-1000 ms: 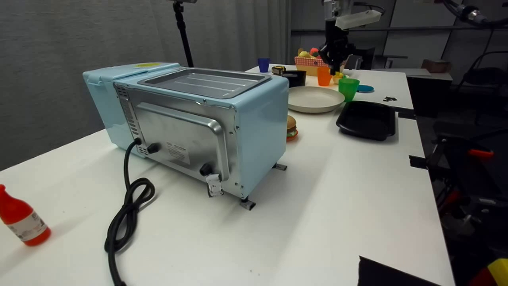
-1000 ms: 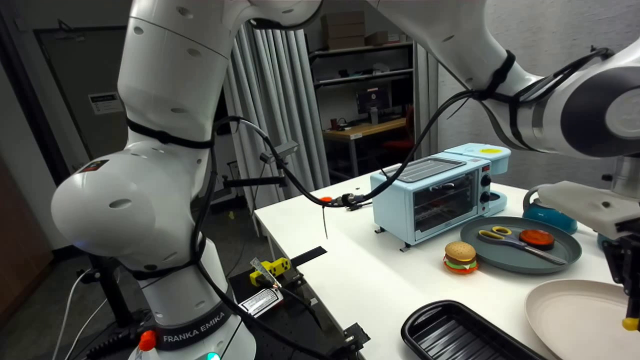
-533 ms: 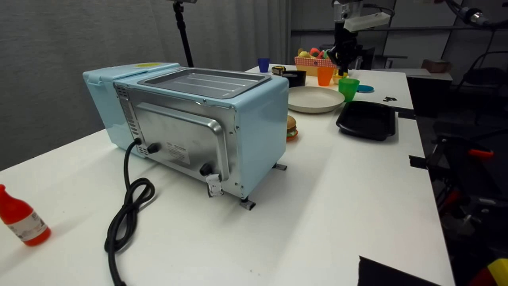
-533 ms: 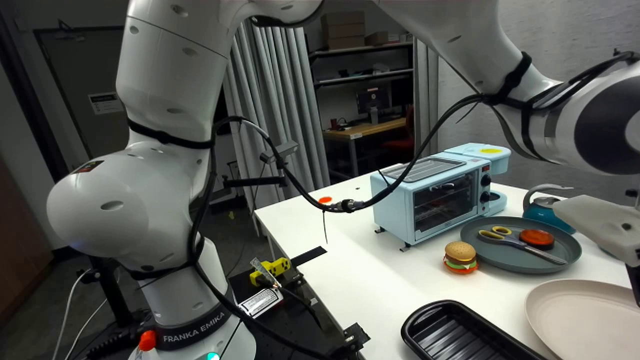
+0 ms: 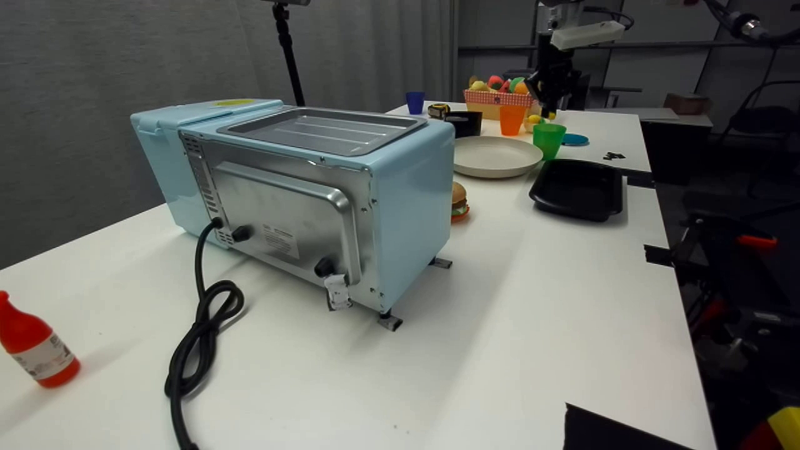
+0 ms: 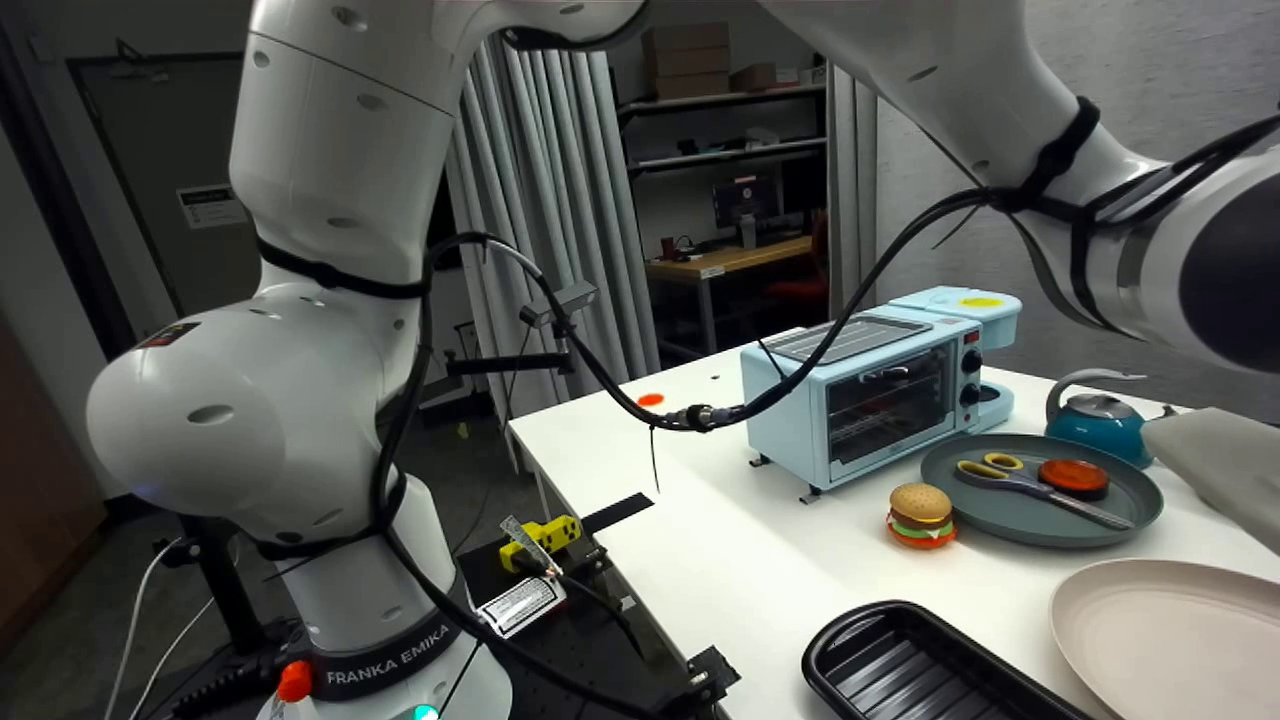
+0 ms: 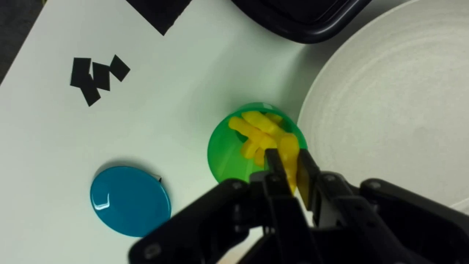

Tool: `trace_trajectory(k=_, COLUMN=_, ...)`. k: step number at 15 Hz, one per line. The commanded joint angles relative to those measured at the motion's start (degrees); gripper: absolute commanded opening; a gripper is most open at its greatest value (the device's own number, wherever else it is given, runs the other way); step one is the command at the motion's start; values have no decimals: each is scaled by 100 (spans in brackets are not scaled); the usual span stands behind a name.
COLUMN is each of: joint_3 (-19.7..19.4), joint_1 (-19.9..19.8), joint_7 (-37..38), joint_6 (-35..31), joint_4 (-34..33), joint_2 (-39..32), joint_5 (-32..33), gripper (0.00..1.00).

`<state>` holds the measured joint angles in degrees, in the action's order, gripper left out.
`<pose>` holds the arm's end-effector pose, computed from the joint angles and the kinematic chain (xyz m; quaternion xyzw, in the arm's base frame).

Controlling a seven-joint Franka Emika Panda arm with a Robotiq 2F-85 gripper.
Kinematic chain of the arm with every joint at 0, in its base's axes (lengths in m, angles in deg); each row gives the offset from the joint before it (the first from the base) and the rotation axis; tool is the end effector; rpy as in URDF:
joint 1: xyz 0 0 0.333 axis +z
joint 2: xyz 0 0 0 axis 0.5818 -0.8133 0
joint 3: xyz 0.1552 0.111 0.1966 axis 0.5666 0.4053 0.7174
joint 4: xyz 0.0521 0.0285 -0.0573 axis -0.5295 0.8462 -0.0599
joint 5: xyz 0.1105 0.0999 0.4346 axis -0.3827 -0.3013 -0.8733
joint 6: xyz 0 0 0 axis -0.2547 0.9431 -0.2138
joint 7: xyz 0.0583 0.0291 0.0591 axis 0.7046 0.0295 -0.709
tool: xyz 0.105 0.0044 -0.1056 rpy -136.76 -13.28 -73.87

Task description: Remove the chip from the plate and put it in the green cup.

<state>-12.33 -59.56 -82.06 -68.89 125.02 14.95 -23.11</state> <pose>0.4893 -0.4378 0.1095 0.9097 -0.4123 -0.0039 0.0496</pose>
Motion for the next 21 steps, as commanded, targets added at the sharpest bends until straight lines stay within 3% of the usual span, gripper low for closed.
trace_trajectory(k=1, joint_3=-10, joint_1=-116, joint_7=-173, joint_6=-176, joint_4=102, joint_2=70, joint_5=-148, gripper=4)
trace_trajectory(k=5, joint_3=-2, joint_1=-174, joint_7=-170, joint_6=-151, joint_4=73, joint_2=44, joint_5=-181, gripper=4)
trace_trajectory(k=6, joint_3=-4, joint_1=-170, joint_7=-161, joint_6=-137, joint_4=65, joint_2=40, joint_5=-178, gripper=40)
trace_trajectory(k=7, joint_3=-1, joint_1=-165, joint_7=-160, joint_6=-141, joint_4=62, joint_2=38, joint_5=-179, gripper=41)
trace_trajectory(k=15, joint_3=44, joint_1=-129, joint_7=-181, joint_6=-172, joint_4=94, joint_2=104, joint_5=-194, gripper=98)
trace_trajectory(k=21, joint_3=93, joint_1=-7, joint_7=-298, joint_6=-460, joint_4=269, joint_2=406, joint_5=-140, gripper=100)
